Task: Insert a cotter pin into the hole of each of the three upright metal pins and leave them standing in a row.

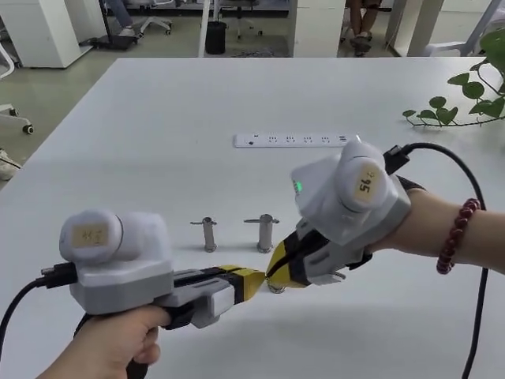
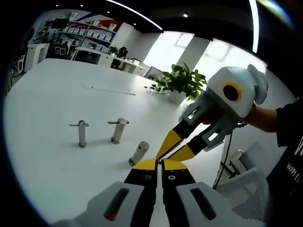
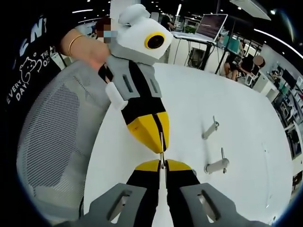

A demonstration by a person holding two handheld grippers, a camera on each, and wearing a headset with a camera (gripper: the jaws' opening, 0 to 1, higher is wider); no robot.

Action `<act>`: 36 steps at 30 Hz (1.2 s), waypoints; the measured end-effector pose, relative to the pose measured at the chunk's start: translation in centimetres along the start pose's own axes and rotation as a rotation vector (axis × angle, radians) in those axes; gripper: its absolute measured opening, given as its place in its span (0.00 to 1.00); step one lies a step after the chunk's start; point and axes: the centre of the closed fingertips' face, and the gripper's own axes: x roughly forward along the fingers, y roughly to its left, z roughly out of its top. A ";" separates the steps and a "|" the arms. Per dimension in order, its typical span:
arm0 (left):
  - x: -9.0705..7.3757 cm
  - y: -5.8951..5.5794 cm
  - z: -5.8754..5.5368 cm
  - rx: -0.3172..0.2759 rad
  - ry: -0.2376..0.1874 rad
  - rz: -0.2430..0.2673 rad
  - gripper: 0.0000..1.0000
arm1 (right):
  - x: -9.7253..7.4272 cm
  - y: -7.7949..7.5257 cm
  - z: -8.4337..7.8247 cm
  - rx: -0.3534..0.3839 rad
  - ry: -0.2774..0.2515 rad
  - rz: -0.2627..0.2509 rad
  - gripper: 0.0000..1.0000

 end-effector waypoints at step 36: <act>-1.7 -2.2 -0.5 0.214 -0.022 -0.154 0.00 | -1.3 2.8 0.2 0.448 -0.321 0.176 0.11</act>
